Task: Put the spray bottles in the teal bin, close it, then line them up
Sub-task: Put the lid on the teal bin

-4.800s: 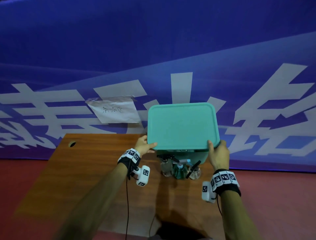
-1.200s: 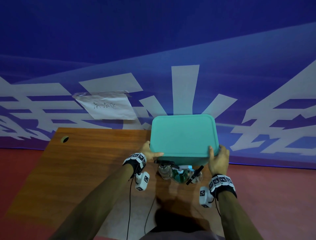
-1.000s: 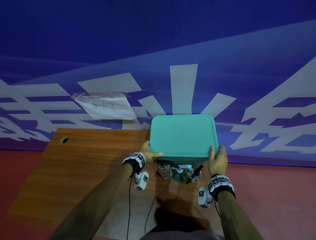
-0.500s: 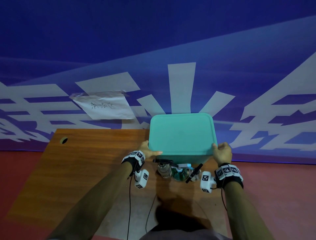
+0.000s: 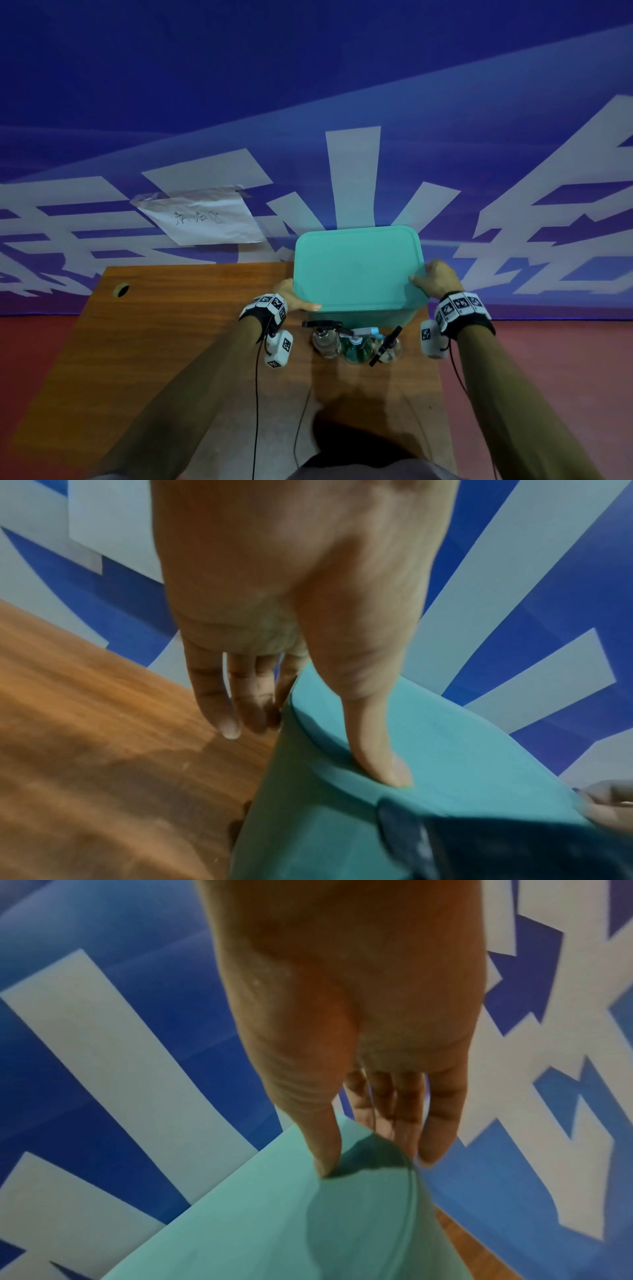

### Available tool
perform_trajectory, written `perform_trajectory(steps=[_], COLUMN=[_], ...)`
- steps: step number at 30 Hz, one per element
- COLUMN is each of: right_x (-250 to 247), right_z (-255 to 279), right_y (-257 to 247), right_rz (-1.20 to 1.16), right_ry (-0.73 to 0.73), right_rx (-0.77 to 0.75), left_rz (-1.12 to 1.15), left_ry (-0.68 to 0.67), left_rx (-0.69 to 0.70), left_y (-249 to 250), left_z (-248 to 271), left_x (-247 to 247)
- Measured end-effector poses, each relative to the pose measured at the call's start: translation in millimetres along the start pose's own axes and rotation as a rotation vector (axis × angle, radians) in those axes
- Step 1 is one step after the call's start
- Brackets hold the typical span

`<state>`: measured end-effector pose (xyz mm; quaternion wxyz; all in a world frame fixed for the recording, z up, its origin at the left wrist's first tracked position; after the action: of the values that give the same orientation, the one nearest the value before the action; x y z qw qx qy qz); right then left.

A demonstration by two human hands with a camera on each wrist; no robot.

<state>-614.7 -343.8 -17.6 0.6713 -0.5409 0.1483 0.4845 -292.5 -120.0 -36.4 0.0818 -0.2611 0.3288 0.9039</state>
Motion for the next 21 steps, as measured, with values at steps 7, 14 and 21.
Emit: perform_trajectory(steps=[7, 14, 21], right_x=[-16.4, -25.1, -22.2], right_z=[-28.3, -53.2, -79.7], right_y=[-16.5, -40.8, -35.1], right_rz=[0.118, 0.088, -0.228], right_ry=[-0.052, -0.003, 0.116], right_rx=[-0.036, -0.14, -0.044], left_rz=[0.039, 0.088, 0.356], left_ry=[0.133, 0.304, 0.352], left_rx=[0.017, 0.047, 0.039], left_y=[16.8, 35.4, 33.6], left_z=[-55.4, -97.6, -121.8], left_x=[-35.9, -59.9, -64.4])
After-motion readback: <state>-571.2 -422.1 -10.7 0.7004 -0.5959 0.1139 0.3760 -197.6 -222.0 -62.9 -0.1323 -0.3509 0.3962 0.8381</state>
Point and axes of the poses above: each hand's wrist, its own z-axis away from the middle knuckle, its own x-axis out of the palm, y = z × x, the point moved 7 cm from there along -z, towards the middle knuckle, and after that the axes turned 2 degrees about -x, right-handed, at the moved point
